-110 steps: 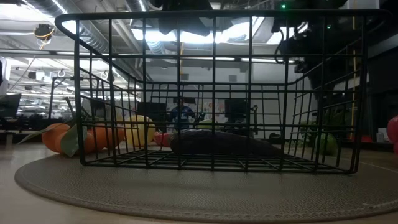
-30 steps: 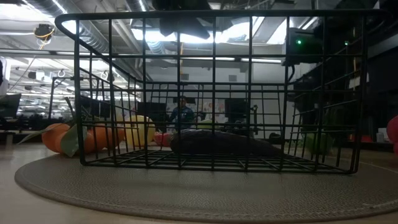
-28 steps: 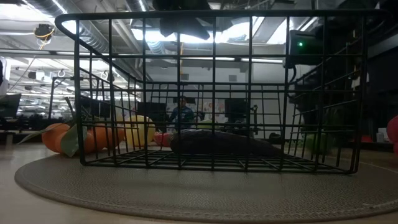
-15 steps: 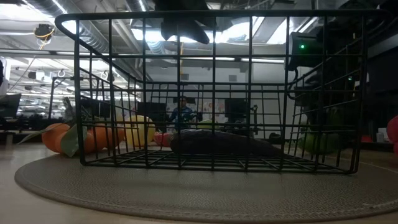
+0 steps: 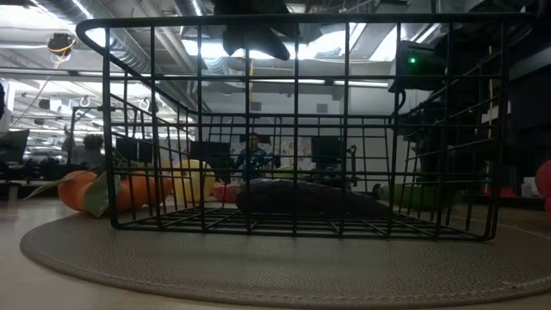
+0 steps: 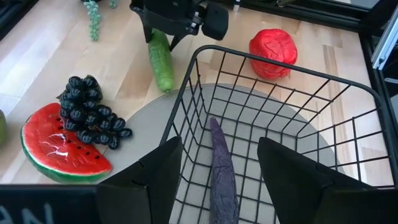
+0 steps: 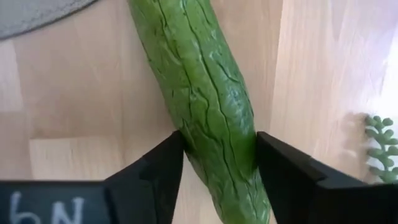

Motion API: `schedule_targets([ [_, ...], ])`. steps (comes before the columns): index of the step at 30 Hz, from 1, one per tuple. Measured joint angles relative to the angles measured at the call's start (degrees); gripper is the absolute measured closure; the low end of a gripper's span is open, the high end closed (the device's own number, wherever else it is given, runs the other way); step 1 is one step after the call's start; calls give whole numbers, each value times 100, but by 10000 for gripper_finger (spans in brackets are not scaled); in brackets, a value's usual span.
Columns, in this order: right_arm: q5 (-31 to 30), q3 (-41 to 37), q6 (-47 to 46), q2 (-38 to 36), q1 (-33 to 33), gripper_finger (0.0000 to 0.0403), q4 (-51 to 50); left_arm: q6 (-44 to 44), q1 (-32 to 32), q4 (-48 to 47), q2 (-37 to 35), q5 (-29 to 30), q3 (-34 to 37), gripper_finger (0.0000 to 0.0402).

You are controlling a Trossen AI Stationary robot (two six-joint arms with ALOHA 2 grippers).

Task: Build produce basket
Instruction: Put the green cucumber into the black wire basket

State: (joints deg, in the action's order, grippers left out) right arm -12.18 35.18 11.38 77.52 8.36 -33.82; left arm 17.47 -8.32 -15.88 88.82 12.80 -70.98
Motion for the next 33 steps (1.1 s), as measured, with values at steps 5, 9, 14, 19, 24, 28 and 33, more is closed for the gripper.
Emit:
schedule_targets([
  [5, 25, 2, -423, -4, 0, 249, -1, 2, -56, 0, 0, 0, 0, 195],
  [9, 22, 4, -925, -4, 0, 262, 0, 3, -112, 0, 0, 0, 0, 195],
  [14, 18, 32, -1635, -4, 0, 268, -34, 3, -162, 0, 0, 0, 0, 195],
  [19, -76, 462, -2037, -4, 0, 269, -190, 2, -164, 0, 0, 1, 0, 195],
  [24, -816, 1301, -2059, -4, -2, 270, -778, 3, -164, 0, 0, 0, 0, 195],
  [28, -1639, 2151, -2020, -4, -2, 270, -1255, 16, -164, -2, 0, 0, 0, 195],
  [33, -1652, 3231, -1699, -4, 0, 270, -1263, 17, -195, -9, 0, 0, 0, 195],
])
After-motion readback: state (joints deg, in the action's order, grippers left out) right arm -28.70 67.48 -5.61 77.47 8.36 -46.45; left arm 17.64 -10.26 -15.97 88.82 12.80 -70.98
